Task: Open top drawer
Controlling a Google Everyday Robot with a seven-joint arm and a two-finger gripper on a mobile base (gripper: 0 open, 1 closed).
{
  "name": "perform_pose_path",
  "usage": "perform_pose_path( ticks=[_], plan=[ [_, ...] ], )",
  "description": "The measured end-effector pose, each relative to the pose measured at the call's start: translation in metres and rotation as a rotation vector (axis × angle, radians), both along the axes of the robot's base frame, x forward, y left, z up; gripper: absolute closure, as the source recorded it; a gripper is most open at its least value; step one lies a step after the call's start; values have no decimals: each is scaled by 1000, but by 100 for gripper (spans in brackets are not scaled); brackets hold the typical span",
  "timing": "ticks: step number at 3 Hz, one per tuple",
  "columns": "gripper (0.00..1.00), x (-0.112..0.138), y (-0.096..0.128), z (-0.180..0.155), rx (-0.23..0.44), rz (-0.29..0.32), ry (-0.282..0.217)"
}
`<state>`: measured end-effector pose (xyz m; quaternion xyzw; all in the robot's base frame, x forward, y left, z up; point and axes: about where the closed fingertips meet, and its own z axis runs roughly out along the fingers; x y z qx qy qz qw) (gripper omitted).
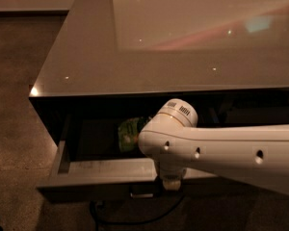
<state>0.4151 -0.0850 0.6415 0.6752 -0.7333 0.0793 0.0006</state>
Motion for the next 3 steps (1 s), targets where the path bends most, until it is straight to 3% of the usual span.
perform_pose_path(
  ticks=[1,2,3],
  plan=[
    [88,-16,3,18,-17,-2,-11],
    [100,-26,5,22,-26,0,-10],
    [100,-31,7,29,-31,4,-22]
  ],
)
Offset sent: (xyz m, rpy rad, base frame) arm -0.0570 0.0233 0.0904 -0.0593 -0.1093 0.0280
